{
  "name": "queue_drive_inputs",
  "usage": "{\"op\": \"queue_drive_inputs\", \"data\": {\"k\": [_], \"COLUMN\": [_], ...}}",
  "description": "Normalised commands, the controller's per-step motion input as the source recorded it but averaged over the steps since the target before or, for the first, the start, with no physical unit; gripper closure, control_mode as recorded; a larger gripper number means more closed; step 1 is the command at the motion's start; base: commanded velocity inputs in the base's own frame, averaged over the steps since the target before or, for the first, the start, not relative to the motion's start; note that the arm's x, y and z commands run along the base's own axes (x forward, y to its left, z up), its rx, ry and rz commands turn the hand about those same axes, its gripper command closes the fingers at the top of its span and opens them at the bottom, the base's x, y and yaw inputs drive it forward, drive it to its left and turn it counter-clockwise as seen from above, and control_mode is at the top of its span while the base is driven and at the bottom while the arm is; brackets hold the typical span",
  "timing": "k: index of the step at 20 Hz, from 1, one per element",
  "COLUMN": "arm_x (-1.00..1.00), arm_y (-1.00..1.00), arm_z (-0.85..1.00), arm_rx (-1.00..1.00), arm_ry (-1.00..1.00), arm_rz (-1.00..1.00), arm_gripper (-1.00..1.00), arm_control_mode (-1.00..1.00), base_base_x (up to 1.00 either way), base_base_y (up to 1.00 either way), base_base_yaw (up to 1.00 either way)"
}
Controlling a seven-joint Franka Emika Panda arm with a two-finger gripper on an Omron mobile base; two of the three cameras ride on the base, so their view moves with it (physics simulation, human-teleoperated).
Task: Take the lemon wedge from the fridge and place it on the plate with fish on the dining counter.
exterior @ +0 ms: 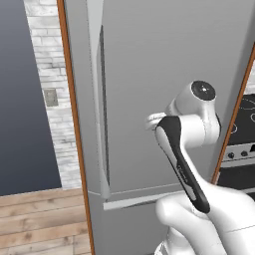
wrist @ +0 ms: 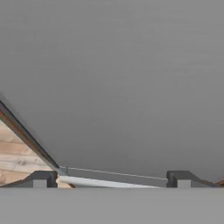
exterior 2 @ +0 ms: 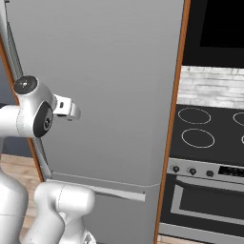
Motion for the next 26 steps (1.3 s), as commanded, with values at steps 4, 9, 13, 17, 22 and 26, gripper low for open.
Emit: {"op": "queue_drive_inputs", "data": {"k": [4, 9, 13, 17, 22, 26], "arm_x": [0.00, 0.00, 0.00, 0.00, 0.00, 0.00], "arm_y": [0.00, 0.00, 0.00, 0.00, 0.00, 0.00], "arm_z": [0.00, 0.00, 0.00, 0.00, 0.00, 0.00], "arm_rx": [0.00, 0.00, 0.00, 0.00, 0.00, 0.00], "arm_ry": [0.00, 0.00, 0.00, 0.00, 0.00, 0.00], "arm_rz": [0.00, 0.00, 0.00, 0.00, 0.00, 0.00], "arm_gripper": [-1.00, -1.00, -1.00, -1.00, -1.00, -1.00], "arm_control_mode": [1.00, 1.00, 1.00, 1.00, 1.00, 1.00], "base_base_x": [-0.06, -0.23, -0.81, -0.67, -0.37, -0.55], "base_base_y": [0.78, 0.32, 0.18, 0.27, 0.43, 0.08], "base_base_yaw": [0.00, 0.00, 0.00, 0.00, 0.00, 0.00]}}
